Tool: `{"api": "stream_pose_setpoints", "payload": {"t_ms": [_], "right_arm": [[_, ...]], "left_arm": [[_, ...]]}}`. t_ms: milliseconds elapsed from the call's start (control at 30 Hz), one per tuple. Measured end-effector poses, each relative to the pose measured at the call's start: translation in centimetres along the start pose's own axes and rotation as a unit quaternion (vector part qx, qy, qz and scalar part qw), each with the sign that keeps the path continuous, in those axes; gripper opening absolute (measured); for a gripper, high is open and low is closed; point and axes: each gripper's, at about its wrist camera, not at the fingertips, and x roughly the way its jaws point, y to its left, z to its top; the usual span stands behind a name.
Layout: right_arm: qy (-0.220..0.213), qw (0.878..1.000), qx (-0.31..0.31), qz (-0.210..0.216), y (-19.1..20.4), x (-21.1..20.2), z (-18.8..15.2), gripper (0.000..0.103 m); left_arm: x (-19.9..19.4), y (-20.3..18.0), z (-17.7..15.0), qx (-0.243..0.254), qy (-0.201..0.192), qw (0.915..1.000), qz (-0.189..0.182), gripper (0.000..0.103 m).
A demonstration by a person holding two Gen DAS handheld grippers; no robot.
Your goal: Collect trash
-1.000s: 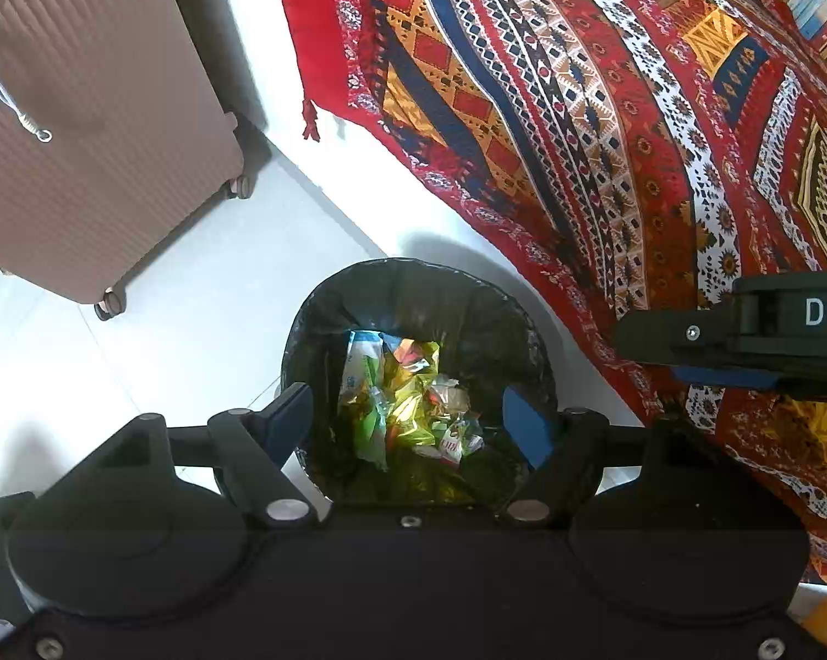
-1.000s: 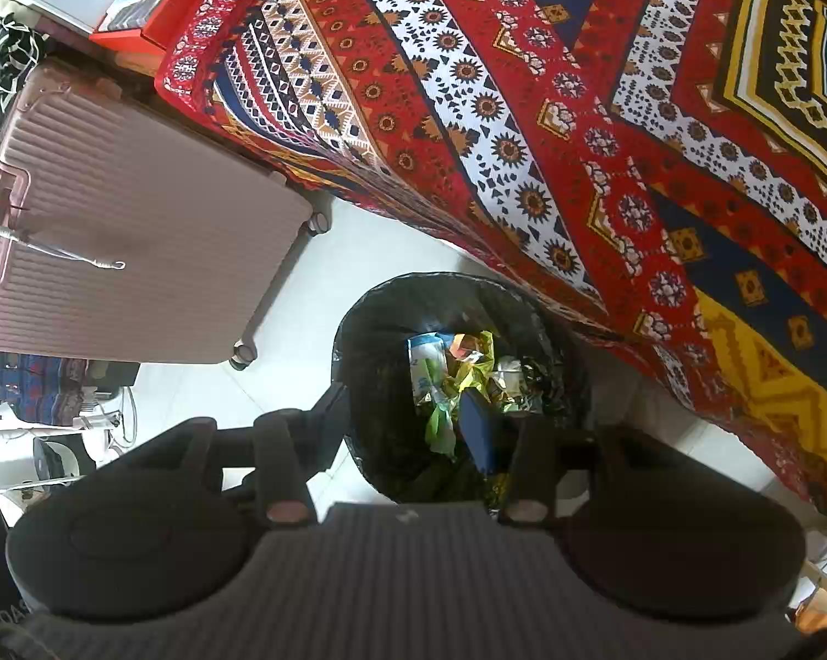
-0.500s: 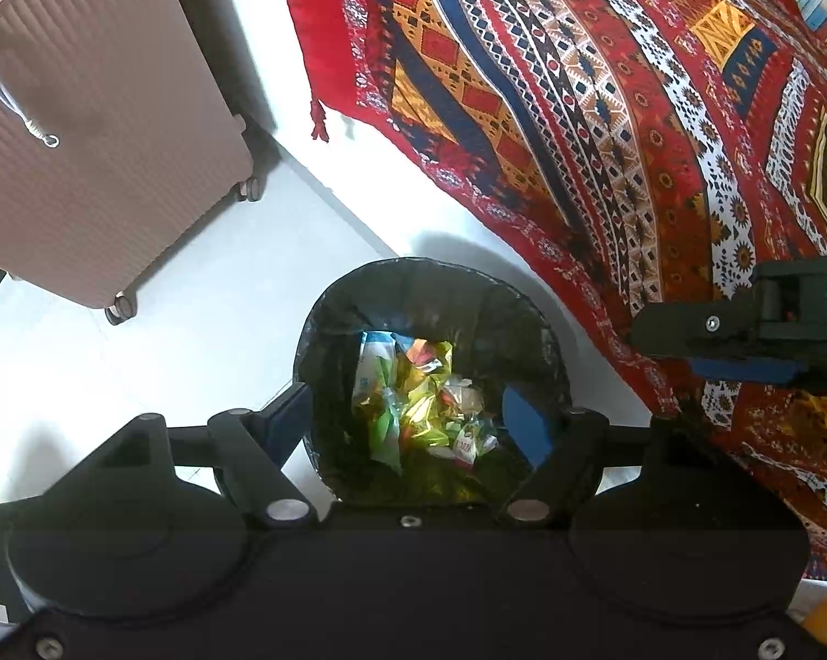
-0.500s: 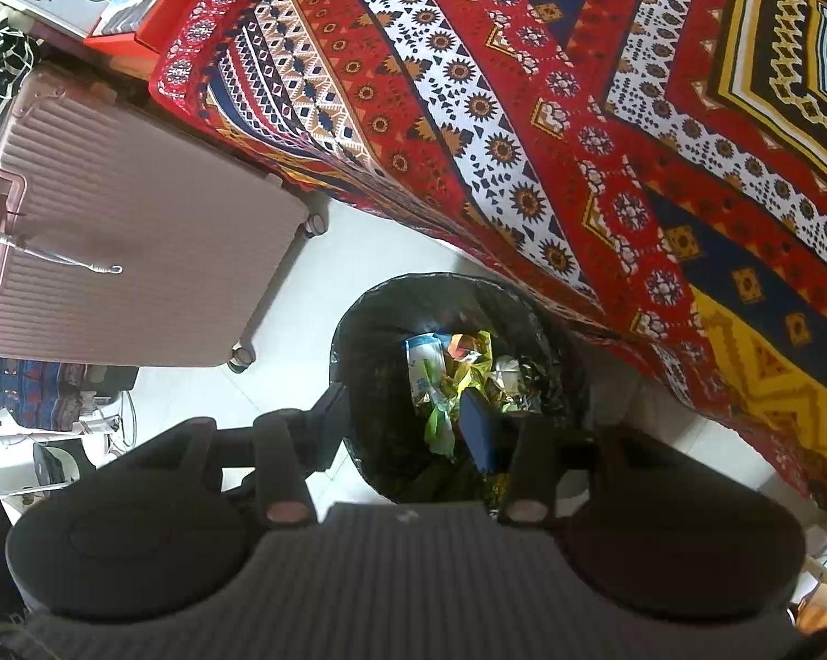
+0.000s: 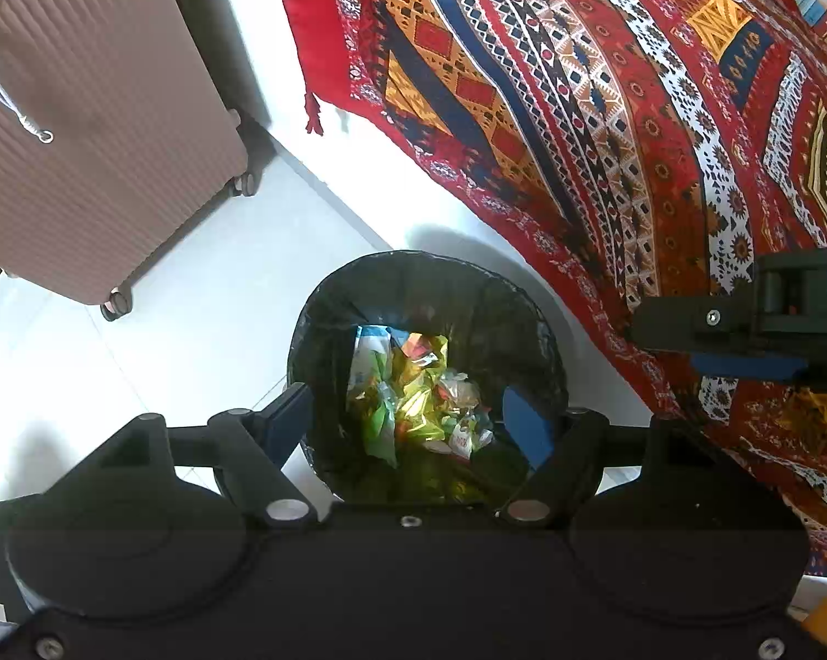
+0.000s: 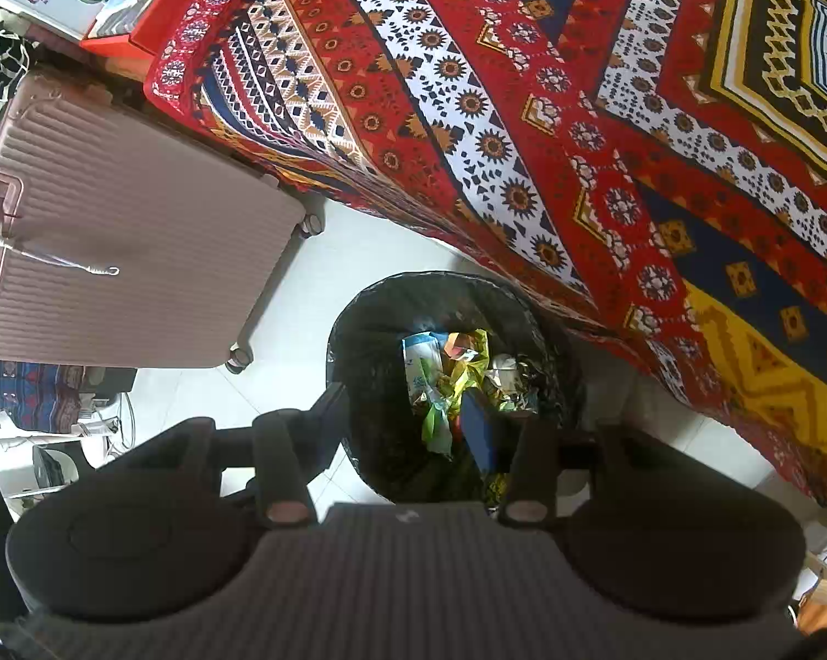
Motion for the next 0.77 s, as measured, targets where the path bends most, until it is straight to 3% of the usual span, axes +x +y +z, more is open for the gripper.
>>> {"api": "stream_pose_setpoints", "payload": {"t_ms": [767], "right_arm": [[-0.002,1.000,0.008,-0.003,-0.08,-0.09,0.02,0.061]], "left_arm": [[-0.24,-0.31,0.10,0.006,-0.006,0.9999,-0.008,0.075]]}}
